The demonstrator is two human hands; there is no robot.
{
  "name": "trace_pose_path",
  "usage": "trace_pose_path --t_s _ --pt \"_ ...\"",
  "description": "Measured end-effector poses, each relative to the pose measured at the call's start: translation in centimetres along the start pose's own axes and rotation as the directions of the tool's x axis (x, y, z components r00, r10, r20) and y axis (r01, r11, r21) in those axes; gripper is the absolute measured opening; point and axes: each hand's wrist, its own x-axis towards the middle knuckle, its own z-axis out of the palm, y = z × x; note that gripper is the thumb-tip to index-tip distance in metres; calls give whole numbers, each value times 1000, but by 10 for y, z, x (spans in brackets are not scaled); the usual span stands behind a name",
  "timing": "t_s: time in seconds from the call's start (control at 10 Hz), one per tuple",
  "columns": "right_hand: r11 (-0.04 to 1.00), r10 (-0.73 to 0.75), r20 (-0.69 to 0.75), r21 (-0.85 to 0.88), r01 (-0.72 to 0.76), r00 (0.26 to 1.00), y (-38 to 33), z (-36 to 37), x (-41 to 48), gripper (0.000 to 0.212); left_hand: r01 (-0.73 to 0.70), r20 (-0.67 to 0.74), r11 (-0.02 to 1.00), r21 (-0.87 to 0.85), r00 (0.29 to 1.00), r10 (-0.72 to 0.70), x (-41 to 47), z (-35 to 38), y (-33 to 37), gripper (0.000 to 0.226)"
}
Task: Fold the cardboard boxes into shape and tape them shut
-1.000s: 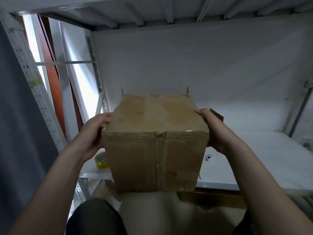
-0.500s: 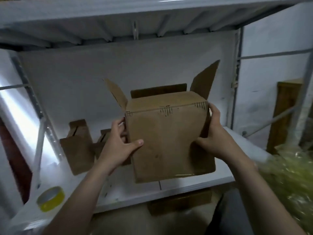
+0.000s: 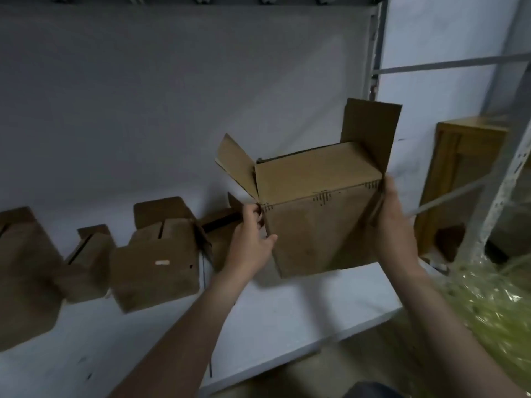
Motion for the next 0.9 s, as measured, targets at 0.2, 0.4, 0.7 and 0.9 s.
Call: trace_pose_path --t_s 0.2,0.4,0.7,0.9 --pt "994 24 199 101 -45 980 52 96 37 81 44 -48 923 381 998 -28 59 57 -52 46" --pt "994 66 431 51 -98 900 84 180 64 120 58 -84 754 654 996 -3 96 88 -88 42" --pt "978 193 575 -179 -108 795 62 180 96 115 39 77 700 713 988 -134 121 76 -78 36" --pt "976 39 638 -191 109 769 -11 152 89 69 -60 158 613 788 982 -107 101 -8 -35 52"
